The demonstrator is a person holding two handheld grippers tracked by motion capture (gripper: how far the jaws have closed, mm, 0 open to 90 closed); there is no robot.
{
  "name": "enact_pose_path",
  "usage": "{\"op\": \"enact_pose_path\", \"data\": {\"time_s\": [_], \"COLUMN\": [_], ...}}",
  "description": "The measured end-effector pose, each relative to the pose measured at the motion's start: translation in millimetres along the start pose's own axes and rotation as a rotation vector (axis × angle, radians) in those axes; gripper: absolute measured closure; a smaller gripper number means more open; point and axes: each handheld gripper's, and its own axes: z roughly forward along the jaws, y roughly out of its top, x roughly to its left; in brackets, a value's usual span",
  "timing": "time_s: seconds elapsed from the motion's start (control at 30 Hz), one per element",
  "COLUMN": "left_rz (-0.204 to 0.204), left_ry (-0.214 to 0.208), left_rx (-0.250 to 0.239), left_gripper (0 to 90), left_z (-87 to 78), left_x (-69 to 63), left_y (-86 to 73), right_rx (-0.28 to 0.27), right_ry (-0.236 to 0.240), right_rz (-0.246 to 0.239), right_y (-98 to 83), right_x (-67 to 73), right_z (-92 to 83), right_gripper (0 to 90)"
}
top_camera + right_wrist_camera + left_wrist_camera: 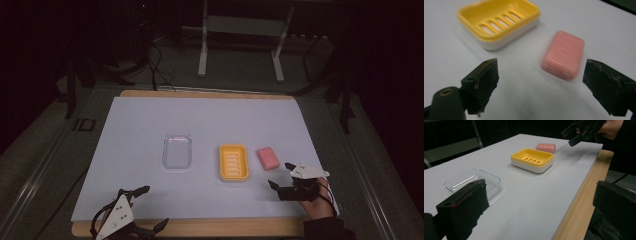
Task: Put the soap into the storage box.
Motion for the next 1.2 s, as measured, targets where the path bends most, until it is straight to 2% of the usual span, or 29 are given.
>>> {"op": "enact_pose_path", "data": {"time_s": [0.1, 0.17, 0.23, 0.27, 0.33, 0.37, 0.43, 0.47, 0.5, 0.57, 0.67, 0.7, 0.73, 0.83, 0.87, 0.9, 0.93, 1.13, 1.2], "left_rz": [0.0, 0.008, 0.006, 0.003, 0.005, 0.005, 0.005, 0.004, 0.004, 0.006, 0.006, 0.005, 0.004, 0.004, 0.004, 0.004, 0.004, 0.003, 0.003], "left_ry": [0.003, 0.006, 0.003, 0.002, 0.003, 0.003, 0.003, 0.003, 0.003, 0.004, 0.006, 0.006, 0.007, 0.008, 0.008, 0.008, 0.008, 0.008, 0.007], "left_rx": [0.001, 0.012, 0.008, 0.004, 0.007, 0.007, 0.006, 0.007, 0.007, 0.01, 0.011, 0.012, 0.012, 0.013, 0.013, 0.013, 0.013, 0.013, 0.014], "left_gripper": [0.3, 0.3, 0.3, 0.2, 0.2, 0.3, 0.3, 0.3, 0.3, 0.3, 0.2, 0.2, 0.3, 0.2, 0.3, 0.3, 0.3, 0.3, 0.3], "left_z": [0.0, 0.0, 0.0, 0.0, -0.2, -0.2, -0.3, -0.1, -0.1, 0.0, 0.0, 0.0, 0.0, 0.2, 0.2, 0.2, 0.2, 0.4, 0.4], "left_x": [0.0, -0.3, -0.3, -0.4, -0.2, -0.2, 0.0, 0.0, 0.0, -0.3, -0.3, -0.2, 0.0, 0.0, 0.0, 0.0, 0.0, 0.1, 0.1], "left_y": [-0.1, -0.2, 0.0, 0.1, 0.0, 0.0, 0.0, 0.0, 0.0, 0.0, -0.1, -0.2, -0.2, -0.2, -0.2, -0.2, -0.2, -0.3, -0.2], "right_rx": [0.041, 0.089, 0.159, 0.176, 0.249, 0.279, 0.298, 0.36, 0.392, 0.412, 0.511, 0.511, 0.54, 0.671, 0.696, 0.696, 0.749, 0.908, 0.946], "right_ry": [-0.056, -0.096, -0.151, -0.174, -0.182, -0.205, -0.21, -0.218, -0.229, -0.238, -0.193, -0.193, -0.179, -0.106, -0.091, -0.091, -0.048, 0.035, 0.056], "right_rz": [0.055, 0.143, 0.216, 0.235, 0.293, 0.322, 0.341, 0.369, 0.373, 0.39, 0.442, 0.442, 0.459, 0.532, 0.541, 0.541, 0.587, 0.621, 0.63], "right_y": [2.6, 4.1, 3.4, 2.6, 0.6, -0.9, -1.1, -0.6, 0.2, 1.5, 2.0, 2.0, 1.8, 1.3, 1.4, 1.4, 1.5, 2.1, 2.5], "right_x": [-4.0, -10.1, -15.9, -17.2, -22.0, -25.0, -26.5, -31.0, -32.7, -36.0, -40.3, -40.3, -40.9, -45.7, -46.8, -46.8, -49.0, -50.9, -50.4], "right_z": [0.7, 0.9, 1.6, 1.5, 2.2, 1.5, 1.0, -0.3, -0.9, -3.0, -2.6, -2.6, -2.1, -1.5, -1.7, -1.7, -2.1, -3.3, -3.3], "right_gripper": [13.5, 13.8, 13.8, 13.8, 13.8, 13.9, 14.3, 14.3, 14.3, 14.7, 17.9, 17.9, 18.7, 21.4, 21.1, 21.1, 19.8, 19.5, 19.4]}}
